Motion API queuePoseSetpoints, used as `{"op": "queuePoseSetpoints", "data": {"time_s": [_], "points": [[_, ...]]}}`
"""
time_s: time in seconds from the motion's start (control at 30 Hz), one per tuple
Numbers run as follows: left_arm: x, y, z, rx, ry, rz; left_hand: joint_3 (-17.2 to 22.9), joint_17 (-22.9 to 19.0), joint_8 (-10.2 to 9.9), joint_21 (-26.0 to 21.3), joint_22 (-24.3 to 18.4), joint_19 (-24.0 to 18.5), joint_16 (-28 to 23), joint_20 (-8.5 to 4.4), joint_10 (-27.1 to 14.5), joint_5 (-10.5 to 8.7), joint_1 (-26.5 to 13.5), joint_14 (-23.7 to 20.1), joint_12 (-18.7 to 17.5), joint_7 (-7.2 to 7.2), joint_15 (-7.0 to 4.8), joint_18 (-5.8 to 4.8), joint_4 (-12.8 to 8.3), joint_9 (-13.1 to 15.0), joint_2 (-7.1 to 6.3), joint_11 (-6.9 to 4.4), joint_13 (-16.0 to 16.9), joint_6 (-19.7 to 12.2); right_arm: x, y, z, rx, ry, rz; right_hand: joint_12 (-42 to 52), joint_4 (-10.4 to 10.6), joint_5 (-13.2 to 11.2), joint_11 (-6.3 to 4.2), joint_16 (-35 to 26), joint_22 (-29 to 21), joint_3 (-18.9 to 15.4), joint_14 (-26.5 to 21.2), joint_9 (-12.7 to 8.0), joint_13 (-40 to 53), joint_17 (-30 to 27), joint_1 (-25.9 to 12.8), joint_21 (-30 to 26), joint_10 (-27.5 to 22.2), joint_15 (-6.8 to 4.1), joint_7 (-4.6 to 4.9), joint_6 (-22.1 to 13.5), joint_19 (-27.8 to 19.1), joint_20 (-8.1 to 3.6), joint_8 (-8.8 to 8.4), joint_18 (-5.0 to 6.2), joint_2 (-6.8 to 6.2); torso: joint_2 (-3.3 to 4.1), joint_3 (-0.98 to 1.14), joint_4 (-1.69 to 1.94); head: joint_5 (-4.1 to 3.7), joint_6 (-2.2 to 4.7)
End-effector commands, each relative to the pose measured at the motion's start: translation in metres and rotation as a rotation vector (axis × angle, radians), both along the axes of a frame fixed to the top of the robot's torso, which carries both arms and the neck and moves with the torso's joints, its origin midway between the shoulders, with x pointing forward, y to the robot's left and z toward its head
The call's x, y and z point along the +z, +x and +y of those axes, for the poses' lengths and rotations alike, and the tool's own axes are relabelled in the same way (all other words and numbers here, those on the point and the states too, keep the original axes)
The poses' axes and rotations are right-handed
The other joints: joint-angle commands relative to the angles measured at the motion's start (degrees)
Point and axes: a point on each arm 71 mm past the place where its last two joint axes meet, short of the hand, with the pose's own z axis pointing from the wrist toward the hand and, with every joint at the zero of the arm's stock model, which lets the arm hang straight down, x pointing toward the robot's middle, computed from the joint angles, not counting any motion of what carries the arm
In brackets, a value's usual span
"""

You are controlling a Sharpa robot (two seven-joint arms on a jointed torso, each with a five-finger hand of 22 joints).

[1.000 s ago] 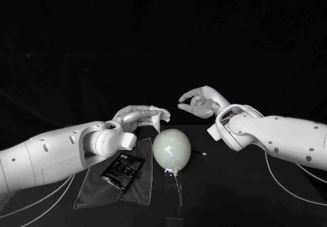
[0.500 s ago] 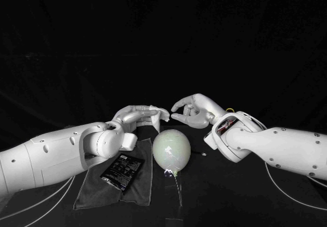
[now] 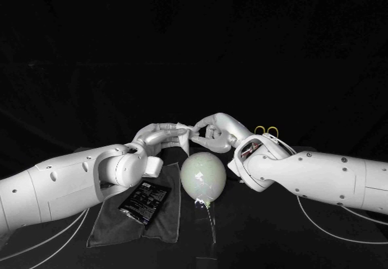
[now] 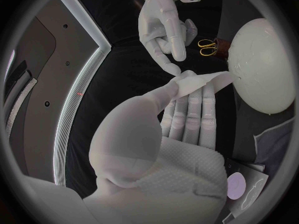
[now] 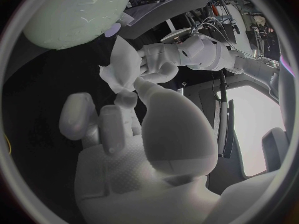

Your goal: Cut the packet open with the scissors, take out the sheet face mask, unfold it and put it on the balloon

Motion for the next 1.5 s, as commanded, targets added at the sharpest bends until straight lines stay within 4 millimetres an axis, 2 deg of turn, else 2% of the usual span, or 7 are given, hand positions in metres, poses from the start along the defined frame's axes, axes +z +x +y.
{"op": "queuePoseSetpoints", "data": {"time_s": [0.03,0.3,0.73,0.83,1.17,1.37,1.5], "points": [[0.004,0.001,-0.002,0.006,-0.012,-0.030,0.4,-0.2,-0.1,-0.3,0.0,-0.5,-0.5,-0.03,0.4,0.19,0.1,0.0,-0.4,0.07,-0.03,0.60,0.0,-0.2,-0.55,-0.16,-0.2,0.6,-0.001,0.003,0.001,-0.031,-0.015,0.000,0.5,0.2,0.3,0.28,0.3,7.7,-0.2,1.3,-0.2,0.0,3.6,-0.2,0.3,0.3,0.37,0.09,-0.2,0.4,0.22,-0.45,0.52,-0.39,-0.03,-0.04,0.04,-0.04,-0.10],[0.004,0.000,-0.002,0.004,-0.016,-0.034,0.8,-0.5,-0.4,-0.3,0.0,-1.0,-1.0,0.19,0.4,0.19,-0.1,-0.1,-1.0,0.16,0.11,0.62,0.1,-0.3,-0.73,-0.04,-0.6,0.6,-0.005,0.005,0.005,-0.018,-0.034,0.044,0.9,1.0,0.1,0.37,0.5,7.7,-0.6,1.4,-0.6,0.0,3.8,-1.0,0.4,0.4,0.50,0.12,0.1,0.6,0.37,-0.74,0.50,-0.46,-0.14,-0.01,-0.01,0.03,-0.20],[0.004,0.001,-0.002,0.013,-0.012,-0.036,1.1,-0.8,-0.6,-0.3,0.0,-1.3,-1.4,0.35,0.5,0.19,-0.2,-0.1,-1.5,0.23,0.21,0.66,0.2,-0.4,-0.75,0.05,-1.0,0.6,-0.005,0.001,0.007,-0.003,-0.025,0.052,3.1,1.9,0.2,-0.13,1.5,8.3,-0.9,1.9,-1.0,0.9,4.7,-1.4,1.9,1.5,0.13,-0.51,2.4,1.5,0.21,-0.17,0.23,-0.04,-0.08,0.07,-0.05,0.09,-0.21],[0.004,0.001,-0.002,0.012,-0.012,-0.036,1.2,-0.8,-0.6,-0.3,0.0,-1.3,-1.5,0.36,0.6,0.19,-0.1,-0.1,-1.5,0.24,0.19,0.69,0.2,-0.4,-0.75,0.05,-1.0,0.6,-0.006,-0.001,0.007,-0.001,-0.027,0.058,3.6,2.1,0.2,-0.36,1.9,8.5,-1.0,2.2,-1.1,1.1,5.1,-1.5,2.5,1.9,-0.07,-0.77,3.2,1.9,0.05,0.12,0.13,0.01,-0.11,0.01,-0.11,0.04,-0.29],[0.004,0.000,-0.004,0.007,-0.014,-0.038,1.2,-0.8,-0.6,-0.3,0.0,-1.3,-1.5,0.36,0.6,0.19,-0.1,-0.1,-1.5,0.24,0.19,0.69,0.2,-0.4,-0.75,0.05,-1.0,0.6,-0.007,-0.002,0.010,-0.001,-0.034,0.076,3.5,3.5,0.2,-0.44,1.7,8.5,-1.8,2.1,-1.4,0.7,4.8,-2.8,2.1,1.8,-0.17,-0.91,3.7,1.8,-0.11,0.16,0.18,-0.04,-0.10,0.02,-0.05,-0.05,-0.20],[0.004,0.000,-0.006,-0.005,-0.014,-0.037,1.3,-0.9,-0.6,-0.2,0.0,-1.4,-1.6,0.42,0.6,0.19,-0.1,-0.1,-1.7,0.27,0.22,0.72,0.2,-0.4,-0.84,0.08,-1.2,0.6,-0.009,0.002,0.013,-0.012,-0.043,0.087,3.1,4.8,0.1,-0.05,1.1,8.2,-3.0,1.7,-2.2,0.1,4.0,-3.9,0.9,1.2,0.09,-0.46,1.9,1.3,-0.01,-1.07,0.37,-0.49,-0.09,0.04,0.02,-0.07,-0.22],[0.004,0.000,-0.007,-0.013,-0.011,-0.040,1.4,-1.0,-0.7,-0.2,0.0,-1.5,-1.7,0.50,0.6,0.19,-0.2,-0.1,-1.9,0.33,0.29,0.72,0.4,-0.4,-0.72,0.15,-1.3,0.6,-0.011,0.006,0.013,-0.029,-0.045,0.108,2.4,5.7,0.1,0.13,0.6,8.0,-4.0,1.4,-2.5,-0.5,3.4,-4.7,-0.2,0.5,0.28,-0.30,1.5,0.8,0.14,-1.38,0.55,-0.53,-0.06,0.14,0.07,0.07,-0.27]]}}
